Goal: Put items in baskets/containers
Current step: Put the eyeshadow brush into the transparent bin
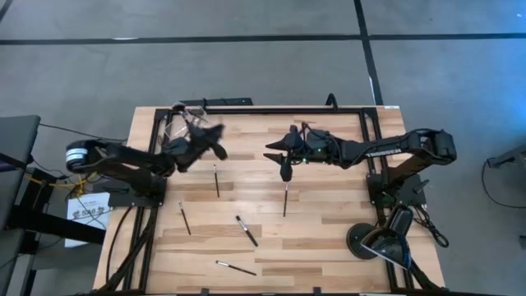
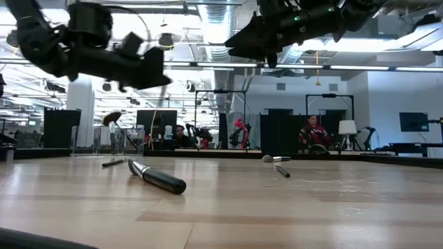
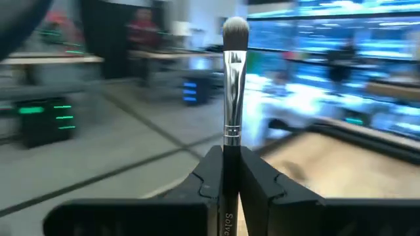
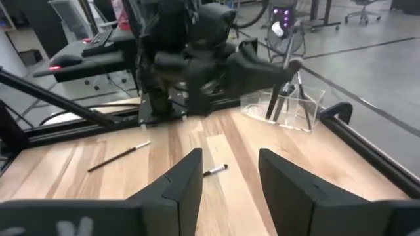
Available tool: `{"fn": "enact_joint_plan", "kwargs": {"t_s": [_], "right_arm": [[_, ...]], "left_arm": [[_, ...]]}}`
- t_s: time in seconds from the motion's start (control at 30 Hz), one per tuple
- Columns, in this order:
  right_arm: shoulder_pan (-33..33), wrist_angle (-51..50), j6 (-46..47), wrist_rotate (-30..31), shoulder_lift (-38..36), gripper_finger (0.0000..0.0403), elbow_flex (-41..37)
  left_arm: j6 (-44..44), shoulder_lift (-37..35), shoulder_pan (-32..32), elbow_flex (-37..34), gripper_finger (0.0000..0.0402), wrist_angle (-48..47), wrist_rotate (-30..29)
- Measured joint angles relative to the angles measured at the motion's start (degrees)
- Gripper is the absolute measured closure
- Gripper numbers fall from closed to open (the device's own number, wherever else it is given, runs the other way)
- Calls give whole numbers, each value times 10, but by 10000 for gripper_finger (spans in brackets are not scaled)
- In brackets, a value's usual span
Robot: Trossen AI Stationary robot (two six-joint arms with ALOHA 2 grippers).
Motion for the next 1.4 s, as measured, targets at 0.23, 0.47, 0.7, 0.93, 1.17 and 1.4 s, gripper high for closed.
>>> {"fn": "enact_joint_plan", "kwargs": {"t_s": [0.23,0.47,0.7,0.93,1.17,1.4], "right_arm": [[0,3,0,0,1,289,0],[0,3,0,0,1,295,0],[0,1,-5,-1,1,295,0],[0,-4,-5,-1,1,295,0],[0,-15,-5,-1,1,295,0],[0,-17,-6,-1,1,295,0]], "left_arm": [[-28,-60,111,-62,374,0,-44],[-80,-65,201,-92,374,2,-44],[-76,-65,235,-96,373,4,-44],[-74,-65,261,-97,372,4,-44],[-76,-65,285,-104,372,13,-44],[-60,-65,287,-111,372,5,-43]]}}
